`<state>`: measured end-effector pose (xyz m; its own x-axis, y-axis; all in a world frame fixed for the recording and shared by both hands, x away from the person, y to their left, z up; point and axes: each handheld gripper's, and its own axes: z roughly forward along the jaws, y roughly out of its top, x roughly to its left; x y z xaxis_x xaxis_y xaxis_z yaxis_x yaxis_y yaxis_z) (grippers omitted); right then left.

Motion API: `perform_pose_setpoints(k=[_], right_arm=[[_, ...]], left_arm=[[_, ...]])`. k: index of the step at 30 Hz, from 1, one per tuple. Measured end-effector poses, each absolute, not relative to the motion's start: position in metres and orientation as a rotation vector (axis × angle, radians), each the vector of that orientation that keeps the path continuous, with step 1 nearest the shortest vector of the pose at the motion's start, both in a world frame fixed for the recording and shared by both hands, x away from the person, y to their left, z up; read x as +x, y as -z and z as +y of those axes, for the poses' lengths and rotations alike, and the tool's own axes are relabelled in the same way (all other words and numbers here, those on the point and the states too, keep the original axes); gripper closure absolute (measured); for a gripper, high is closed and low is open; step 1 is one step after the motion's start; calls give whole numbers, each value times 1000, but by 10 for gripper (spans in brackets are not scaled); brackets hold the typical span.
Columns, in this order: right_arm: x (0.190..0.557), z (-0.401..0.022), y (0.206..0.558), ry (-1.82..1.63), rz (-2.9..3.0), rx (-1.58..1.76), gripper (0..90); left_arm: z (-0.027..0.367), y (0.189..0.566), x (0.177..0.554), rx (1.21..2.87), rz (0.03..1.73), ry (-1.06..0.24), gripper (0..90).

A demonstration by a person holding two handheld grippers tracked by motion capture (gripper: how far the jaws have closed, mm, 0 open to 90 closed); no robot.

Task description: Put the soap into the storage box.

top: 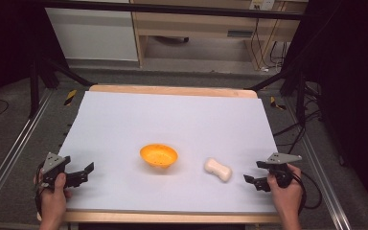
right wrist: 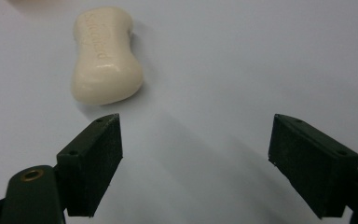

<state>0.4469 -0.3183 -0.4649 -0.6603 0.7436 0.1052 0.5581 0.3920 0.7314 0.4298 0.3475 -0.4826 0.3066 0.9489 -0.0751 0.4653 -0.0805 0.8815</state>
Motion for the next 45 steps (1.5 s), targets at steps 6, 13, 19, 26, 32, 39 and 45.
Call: perform_pose_setpoints(k=[6,13,19,26,32,39,45], right_arm=[[456,-300,446,-1019,2512,1118,186],[462,-279,440,-871,2609,1054,202],[466,-264,440,-809,2659,1040,218],[471,-250,438,-776,2726,1002,231],[474,-237,437,-738,2751,974,235],[479,-223,439,-715,2786,944,237],[483,-214,439,-709,2802,936,240]], left_arm=[[348,483,431,1695,1296,-684,19],[348,483,431,1692,1296,-676,19],[349,483,431,1695,1295,-675,20],[349,483,432,1697,1297,-666,22],[349,483,432,1695,1296,-664,22],[349,483,432,1696,1294,-662,22],[349,483,432,1701,1293,-658,22]])
